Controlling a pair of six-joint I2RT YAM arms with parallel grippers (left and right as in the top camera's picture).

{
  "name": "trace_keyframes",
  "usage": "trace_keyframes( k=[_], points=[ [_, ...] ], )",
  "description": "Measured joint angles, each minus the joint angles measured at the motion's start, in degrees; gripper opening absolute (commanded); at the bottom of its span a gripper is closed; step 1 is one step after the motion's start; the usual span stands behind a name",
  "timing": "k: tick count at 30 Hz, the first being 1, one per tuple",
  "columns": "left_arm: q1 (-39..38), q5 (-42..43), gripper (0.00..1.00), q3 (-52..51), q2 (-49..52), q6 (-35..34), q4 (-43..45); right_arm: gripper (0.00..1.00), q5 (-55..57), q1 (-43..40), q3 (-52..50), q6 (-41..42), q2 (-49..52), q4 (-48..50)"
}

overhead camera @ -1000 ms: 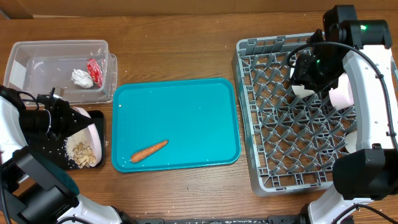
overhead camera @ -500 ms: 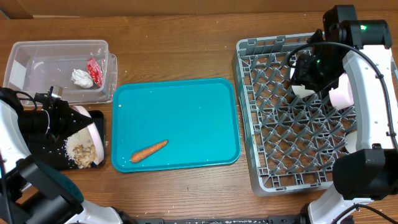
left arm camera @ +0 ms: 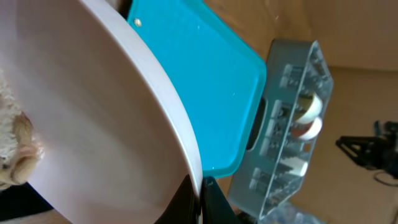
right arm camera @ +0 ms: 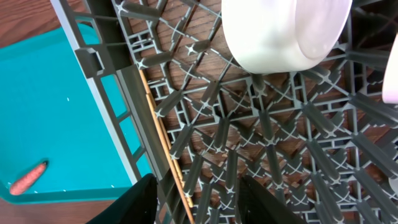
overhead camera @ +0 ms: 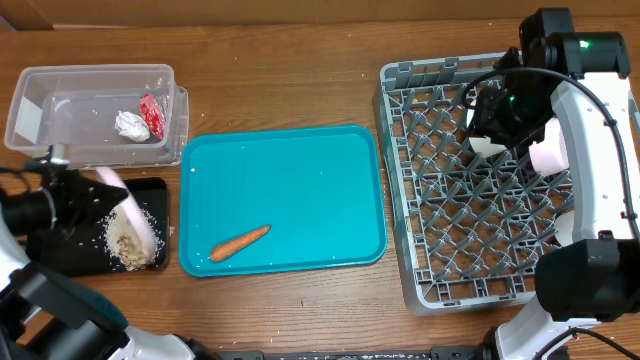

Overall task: Sort waste into correct bins and load items into the dishwasher
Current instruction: 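Tilt the plate with left gripper to dump rice and shells onto black tray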

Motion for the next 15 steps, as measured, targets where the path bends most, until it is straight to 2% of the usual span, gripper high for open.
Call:
trace_keyframes(
  k=[6,15],
  points=[
    [4.74,5.22,0.04,0.0,0.0,6.95,-3.67,0.45,-0.02,0.0,0.0,0.0,0.0,0.04],
    [5.09,9.51,0.04,0.0,-0.04,13.92,-6.67,0.45,0.44,0.0,0.0,-0.02,0.0,0.02]
  ],
)
